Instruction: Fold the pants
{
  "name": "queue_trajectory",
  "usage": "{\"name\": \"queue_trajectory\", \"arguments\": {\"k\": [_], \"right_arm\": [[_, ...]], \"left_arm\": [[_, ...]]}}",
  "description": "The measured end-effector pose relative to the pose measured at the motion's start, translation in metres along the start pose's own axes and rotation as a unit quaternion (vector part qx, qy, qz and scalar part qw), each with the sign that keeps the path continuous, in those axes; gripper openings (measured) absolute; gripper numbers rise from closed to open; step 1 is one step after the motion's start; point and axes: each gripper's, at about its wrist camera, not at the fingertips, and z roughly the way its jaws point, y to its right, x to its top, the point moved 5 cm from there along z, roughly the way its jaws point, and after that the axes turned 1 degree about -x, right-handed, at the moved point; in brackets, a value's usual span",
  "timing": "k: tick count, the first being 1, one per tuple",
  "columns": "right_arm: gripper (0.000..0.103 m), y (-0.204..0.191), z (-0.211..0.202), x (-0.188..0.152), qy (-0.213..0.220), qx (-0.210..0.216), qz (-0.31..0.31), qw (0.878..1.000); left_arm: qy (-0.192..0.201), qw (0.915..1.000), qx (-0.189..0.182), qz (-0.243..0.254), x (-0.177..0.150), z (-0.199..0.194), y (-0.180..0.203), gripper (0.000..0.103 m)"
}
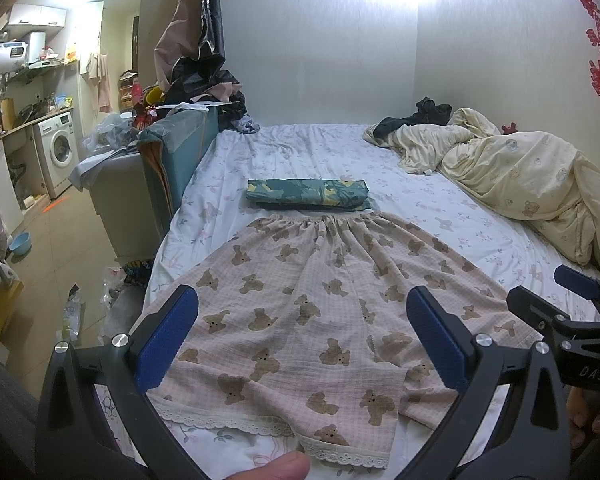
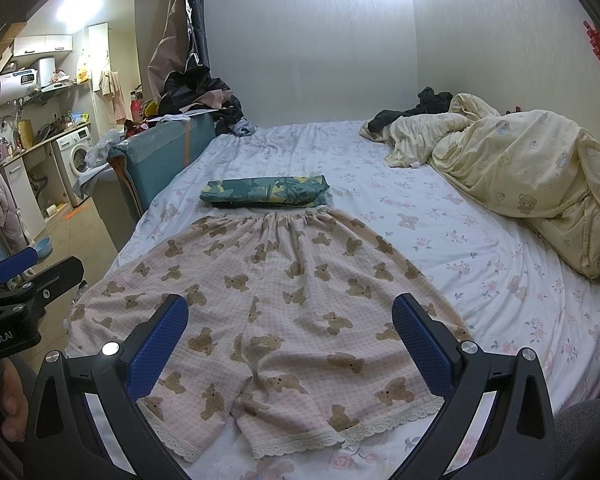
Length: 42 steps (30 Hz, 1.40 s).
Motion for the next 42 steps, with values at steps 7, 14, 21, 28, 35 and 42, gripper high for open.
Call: {"name": "queue_trajectory", "arguments": {"k": [7,14,21,28,35,42], "right_arm": [[0.103,-0.001,0.001,0.0,0.001,0.002,0.001,1.0],[0.103,-0.004,0.003,-0.001,-0.002,0.001,0.001,1.0],[0.103,-0.002,0.004,-0.002,-0.003,0.001,0.001,1.0],[0.103,-0.001,0.004,-0.003,-0.004,0.002,0.002,1.0],[0.103,-0.004,0.006,-0.007,-0.007,0.003,0.005,1.0],[0.103,-0.003,0.007,-0.008,-0.009,0.004,0.006,1.0]], "left_arm": [[-0.001,1.0,0.001,0.003,0.002,-0.003,0.002,0.102],[0.0,1.0,0.002,0.004,0.003,-0.003,0.002,0.102],[0.0,1.0,0.001,0.004,0.002,-0.003,0.002,0.102],[0.0,1.0,0.001,0.004,0.002,-0.003,0.003,0.102],[0.0,1.0,0.001,0.004,0.002,-0.003,0.003,0.102],[0.0,1.0,0.003,0.004,0.002,-0.003,0.003,0.102]]}}
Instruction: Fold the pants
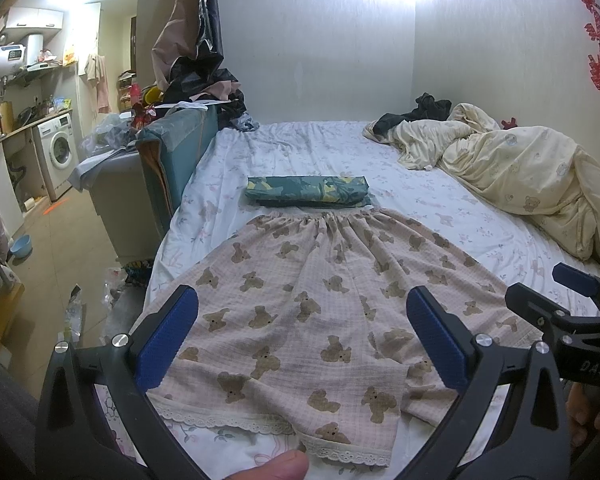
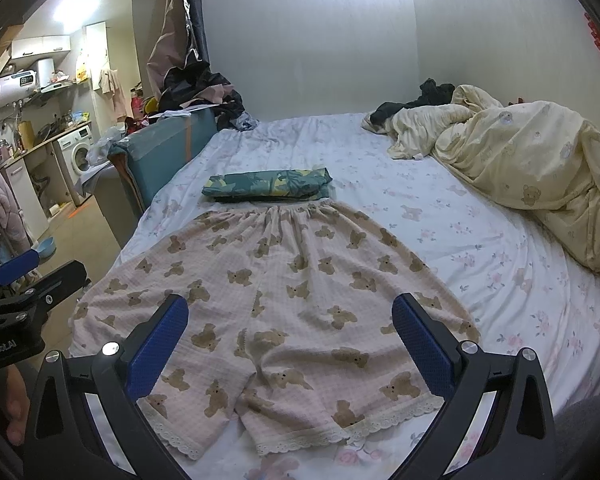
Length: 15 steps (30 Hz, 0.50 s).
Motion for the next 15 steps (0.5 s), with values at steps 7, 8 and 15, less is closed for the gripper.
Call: {"name": "queue_trajectory", "arguments": {"k": [7,8,15], "right_arm": [[0.103,0.043,0.012,-0.002,-0.055,-0.006,0.087,0.995],[0.103,0.055,0.016,-0.004,-0.065,-0.007,0.107,0.992],[0.103,0.15,0.06,-0.024,-0.153,-0.094,0.232,0.956]], "left_arm": [[-0.033,0.9992,0.023,-0.004,-0.005,0.013,-0.006,0.102],[-0.039,0.9989,0.024,-0.01,-0.006,0.015,-0.008,0.103],[-0.069,0.9972,0.021,-0.019,-0.013,0.028,-0.016,0.103]]}}
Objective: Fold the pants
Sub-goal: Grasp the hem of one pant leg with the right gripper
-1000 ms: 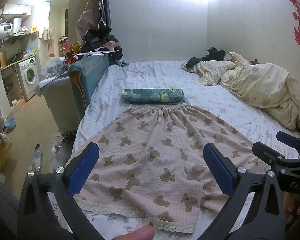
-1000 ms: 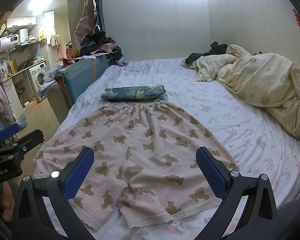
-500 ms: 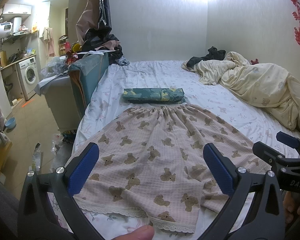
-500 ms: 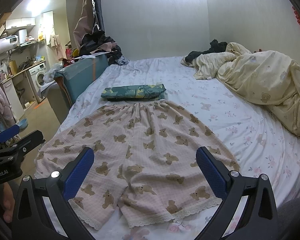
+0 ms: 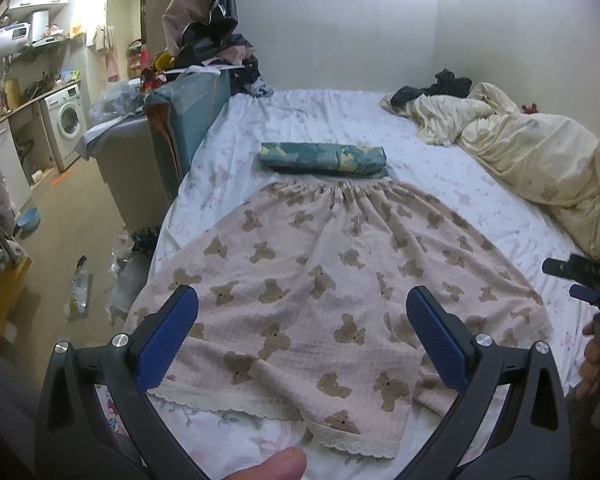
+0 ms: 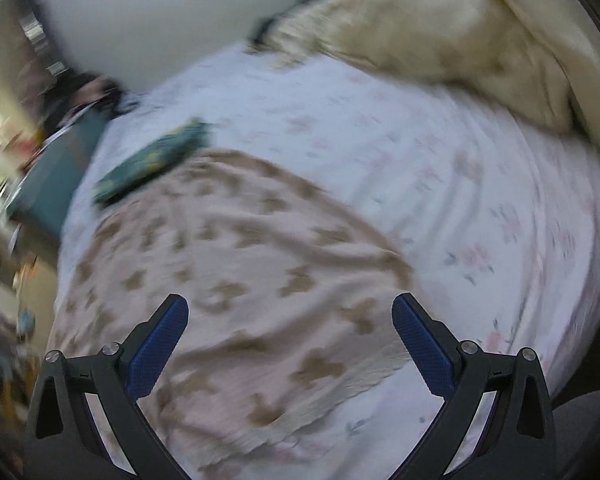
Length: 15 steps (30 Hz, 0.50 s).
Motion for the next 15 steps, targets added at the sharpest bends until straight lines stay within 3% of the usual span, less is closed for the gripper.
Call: {"name": "queue_trajectory", "arguments": {"k": [4,9,13,15], "right_arm": [[0.103,0.049,0.031,0.012,-0.031,-0.062,0.051,0.996],[0.101,0.101,0.067,0.002,-0.084,-0.114,0.121,0.982],[0.084,0.11,0.084,-0.013,-0.132,-0.105,0.139,0.976],[0.07,0.103,0.085,-0.013,-0.133,-0.1,0.119,0.979]], "left_arm": [[-0.018,0.9998,0.005,-0.005,-0.002,0.008,-0.003,0.103],[-0.03,0.9992,0.01,-0.023,-0.002,0.013,-0.009,0.102],[-0.036,0.999,0.011,-0.026,-0.003,0.015,-0.01,0.102],[-0.034,0.9991,0.012,-0.025,-0.002,0.015,-0.011,0.103]]}}
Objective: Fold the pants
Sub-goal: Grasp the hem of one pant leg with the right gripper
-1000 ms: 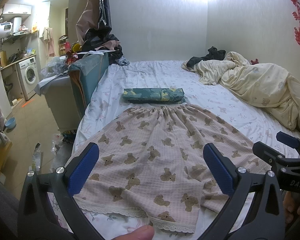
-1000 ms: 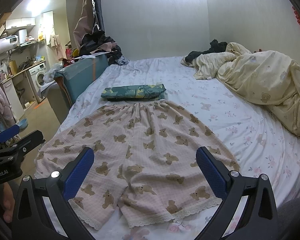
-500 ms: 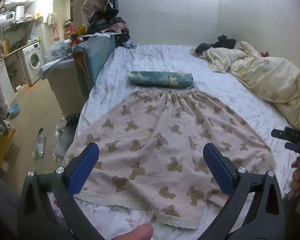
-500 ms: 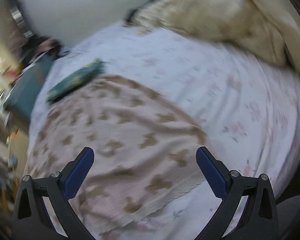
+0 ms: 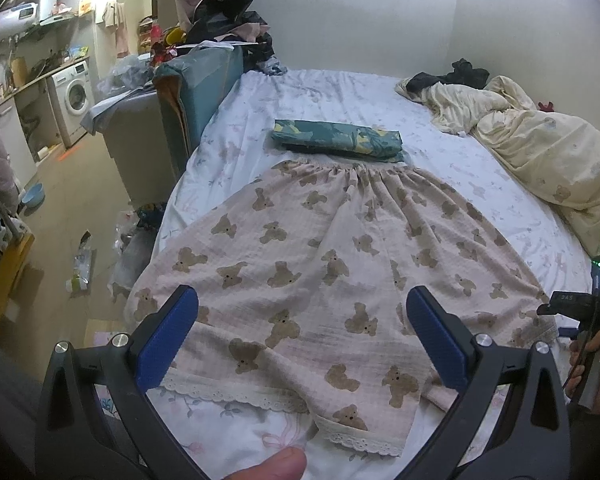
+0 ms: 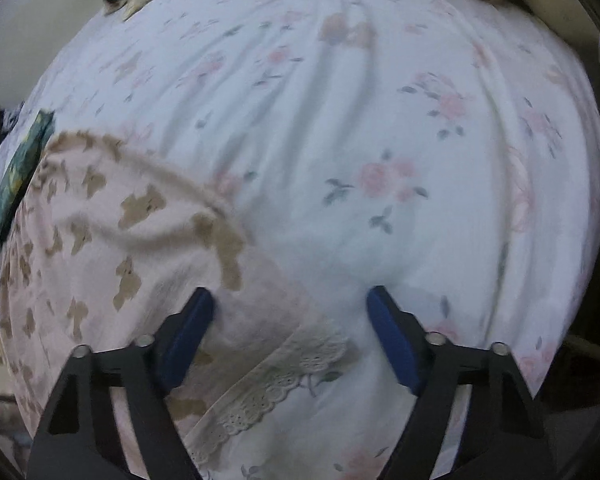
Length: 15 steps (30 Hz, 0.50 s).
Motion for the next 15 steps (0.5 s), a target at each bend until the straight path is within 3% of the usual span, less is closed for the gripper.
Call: {"name": "queue_trajectory", "arguments": {"k": [1,3,4,5,6,11,15], "right_arm": [[0.065,-0.004,-0.001,0.001,0.003,0.007,-0.012,1.0],[0.036,-0.009,-0.001,-0.001,0.0,0.024,-0.021,0.999],[0.029,-0.011,0.0,-0.002,-0.004,0.032,-0.022,0.999],[0.012,-0.011,0.001,-0.003,-0.005,0.04,-0.02,0.999],[0.008,-0.012,-0.002,-0.003,-0.001,0.05,-0.019,0.999],[0.005,-0.034,-0.045,-0.006,0.083,0.077,-0.053,0.992],[0.004,-0.076,-0.091,-0.016,0.148,0.168,-0.116,0.968]], "left_arm": [[0.002,1.0,0.001,0.003,0.0,0.0,0.0,0.102],[0.004,0.9999,0.007,0.008,0.0,0.0,0.0,0.102],[0.004,0.9999,0.008,0.008,0.0,0.0,0.001,0.103],[0.002,0.9999,0.008,0.007,0.0,0.0,0.0,0.102],[0.001,1.0,0.007,0.003,0.0,0.0,-0.001,0.102],[0.002,0.9998,0.02,0.0,0.0,0.0,-0.005,0.102],[-0.012,0.9996,0.019,-0.015,-0.001,0.003,-0.012,0.102]]}}
